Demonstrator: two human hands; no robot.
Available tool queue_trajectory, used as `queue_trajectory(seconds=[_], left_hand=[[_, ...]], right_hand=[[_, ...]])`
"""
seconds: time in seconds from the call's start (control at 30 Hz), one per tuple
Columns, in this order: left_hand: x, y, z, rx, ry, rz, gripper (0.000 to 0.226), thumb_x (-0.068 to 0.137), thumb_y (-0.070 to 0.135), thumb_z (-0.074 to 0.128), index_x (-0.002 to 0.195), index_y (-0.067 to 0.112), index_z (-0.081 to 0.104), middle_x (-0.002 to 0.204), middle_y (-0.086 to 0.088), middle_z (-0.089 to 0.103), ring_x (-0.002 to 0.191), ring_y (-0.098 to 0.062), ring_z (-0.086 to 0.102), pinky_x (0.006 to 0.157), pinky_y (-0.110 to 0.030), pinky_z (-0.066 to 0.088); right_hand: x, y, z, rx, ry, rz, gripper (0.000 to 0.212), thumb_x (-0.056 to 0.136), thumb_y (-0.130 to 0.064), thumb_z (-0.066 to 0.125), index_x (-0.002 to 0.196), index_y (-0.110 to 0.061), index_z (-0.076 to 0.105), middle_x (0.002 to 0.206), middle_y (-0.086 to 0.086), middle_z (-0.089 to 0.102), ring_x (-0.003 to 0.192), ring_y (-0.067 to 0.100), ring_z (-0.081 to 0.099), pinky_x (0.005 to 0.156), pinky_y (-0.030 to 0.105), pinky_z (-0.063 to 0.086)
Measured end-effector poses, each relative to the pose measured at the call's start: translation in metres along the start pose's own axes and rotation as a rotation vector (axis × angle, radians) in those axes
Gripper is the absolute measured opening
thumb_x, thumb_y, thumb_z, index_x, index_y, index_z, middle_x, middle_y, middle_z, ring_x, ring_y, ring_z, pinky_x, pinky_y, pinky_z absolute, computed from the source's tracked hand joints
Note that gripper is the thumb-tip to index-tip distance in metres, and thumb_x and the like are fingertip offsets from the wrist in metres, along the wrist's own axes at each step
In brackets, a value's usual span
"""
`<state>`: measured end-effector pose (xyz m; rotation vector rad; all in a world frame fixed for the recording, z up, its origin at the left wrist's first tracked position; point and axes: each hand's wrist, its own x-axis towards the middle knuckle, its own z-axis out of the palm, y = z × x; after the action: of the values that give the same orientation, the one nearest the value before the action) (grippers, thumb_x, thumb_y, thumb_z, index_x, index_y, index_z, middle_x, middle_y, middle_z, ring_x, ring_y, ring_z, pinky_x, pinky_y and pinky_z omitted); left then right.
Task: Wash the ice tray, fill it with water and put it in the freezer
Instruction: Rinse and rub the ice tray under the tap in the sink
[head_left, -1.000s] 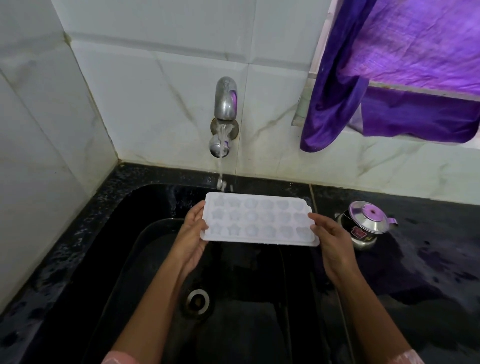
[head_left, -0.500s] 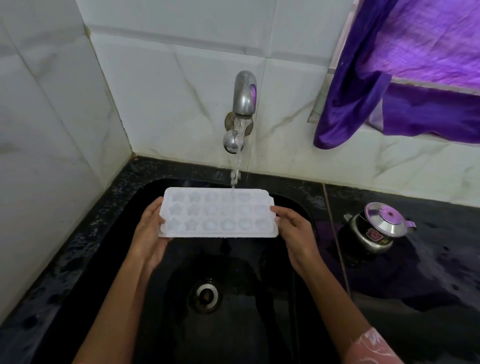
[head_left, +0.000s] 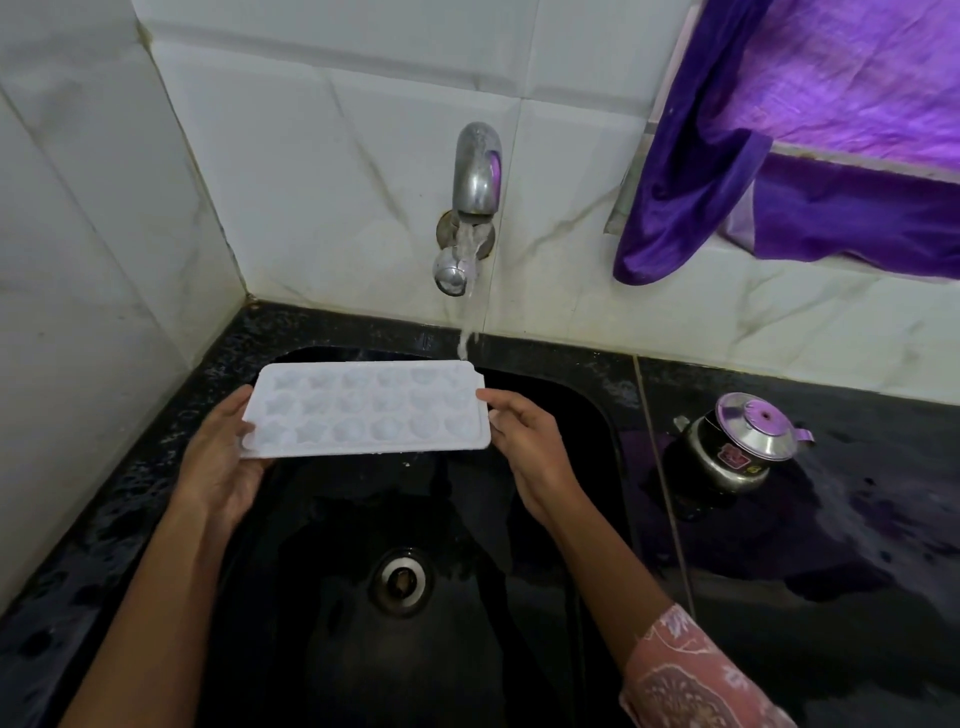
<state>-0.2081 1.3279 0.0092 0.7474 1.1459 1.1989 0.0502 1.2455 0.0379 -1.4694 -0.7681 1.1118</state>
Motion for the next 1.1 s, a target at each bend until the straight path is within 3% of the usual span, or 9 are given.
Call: queue_trajectory(seconds=[0.1,0.27,0.4,0.47,0.57,0.67,0.87,0.97,1.1], left_hand=[[-0.008,0.002,0.013,-0.015,-0.044,0.008,0.044,0.078,-0.01,0.023,0.09,0.011,0.06,0.087,-0.005,0.068,0.077,-0.017,0.063,0.063,-0.02,0.055],[-0.014,-0.007,0.041,-0.139,0.014,-0.037,0.044,0.087,-0.008,0.026,0.124,0.004,0.048,0.103,-0.012,0.062,0.087,-0.02,0.06,0.073,-0.03,0.054],[-0.022,-0.015,0.066,-0.137,-0.124,-0.059,0.037,0.088,-0.005,0.028,0.102,0.006,0.06,0.084,-0.001,0.074,0.081,-0.015,0.069,0.073,-0.024,0.056],[-0.026,-0.017,0.08,-0.156,-0.166,-0.058,0.037,0.088,-0.006,0.028,0.101,0.006,0.06,0.083,0.0,0.074,0.08,-0.012,0.07,0.073,-0.023,0.057],[-0.029,-0.022,0.097,-0.167,-0.202,-0.061,0.038,0.089,-0.006,0.027,0.1,0.007,0.061,0.083,0.0,0.074,0.079,-0.011,0.07,0.069,-0.021,0.056],[-0.032,-0.029,0.108,-0.155,-0.224,-0.075,0.038,0.09,-0.005,0.027,0.105,0.006,0.06,0.092,-0.004,0.073,0.083,-0.013,0.069,0.067,-0.021,0.055],[-0.041,-0.04,0.129,-0.113,-0.26,-0.112,0.042,0.09,-0.005,0.028,0.12,0.001,0.055,0.113,-0.014,0.065,0.098,-0.021,0.065,0.074,-0.024,0.055],[-0.048,-0.046,0.132,-0.098,-0.278,-0.129,0.044,0.089,-0.006,0.028,0.127,0.001,0.051,0.121,-0.017,0.062,0.107,-0.027,0.062,0.08,-0.028,0.056],[-0.063,-0.047,0.128,-0.123,-0.277,-0.157,0.042,0.09,-0.004,0.031,0.122,0.007,0.055,0.115,-0.012,0.065,0.101,-0.024,0.064,0.074,-0.031,0.057]], right_hand=[[0.003,-0.003,-0.005,0.003,0.027,-0.009,0.03,0.092,0.0,0.044,0.104,-0.014,0.067,0.12,0.009,0.063,0.112,0.022,0.059,0.1,0.042,0.047],[0.007,-0.005,-0.027,-0.012,0.115,-0.014,0.03,0.092,-0.001,0.044,0.096,-0.018,0.069,0.119,0.01,0.062,0.111,0.024,0.059,0.099,0.044,0.047],[0.005,-0.009,-0.052,-0.006,0.194,-0.011,0.029,0.093,-0.001,0.044,0.098,-0.015,0.069,0.119,0.004,0.061,0.108,0.019,0.058,0.097,0.037,0.049],[0.004,-0.01,-0.063,-0.01,0.225,-0.01,0.027,0.093,-0.001,0.044,0.102,-0.012,0.068,0.116,0.003,0.061,0.103,0.015,0.058,0.091,0.031,0.05],[0.003,-0.012,-0.078,0.018,0.247,-0.013,0.027,0.092,0.001,0.044,0.103,-0.01,0.067,0.112,0.005,0.063,0.1,0.018,0.06,0.091,0.033,0.05],[0.001,-0.015,-0.09,0.04,0.264,-0.027,0.025,0.092,0.002,0.045,0.106,-0.007,0.065,0.107,0.005,0.063,0.093,0.014,0.06,0.09,0.032,0.049],[-0.004,-0.015,-0.118,0.008,0.315,-0.09,0.026,0.09,0.005,0.045,0.096,-0.011,0.065,0.112,0.012,0.062,0.101,0.022,0.057,0.086,0.028,0.048],[-0.006,-0.012,-0.131,-0.018,0.324,-0.089,0.028,0.089,0.005,0.046,0.096,-0.013,0.066,0.116,0.015,0.062,0.107,0.029,0.058,0.092,0.037,0.046],[-0.013,-0.008,-0.134,-0.039,0.321,-0.073,0.027,0.09,0.004,0.045,0.107,-0.004,0.064,0.116,0.015,0.063,0.11,0.031,0.058,0.096,0.043,0.046]])
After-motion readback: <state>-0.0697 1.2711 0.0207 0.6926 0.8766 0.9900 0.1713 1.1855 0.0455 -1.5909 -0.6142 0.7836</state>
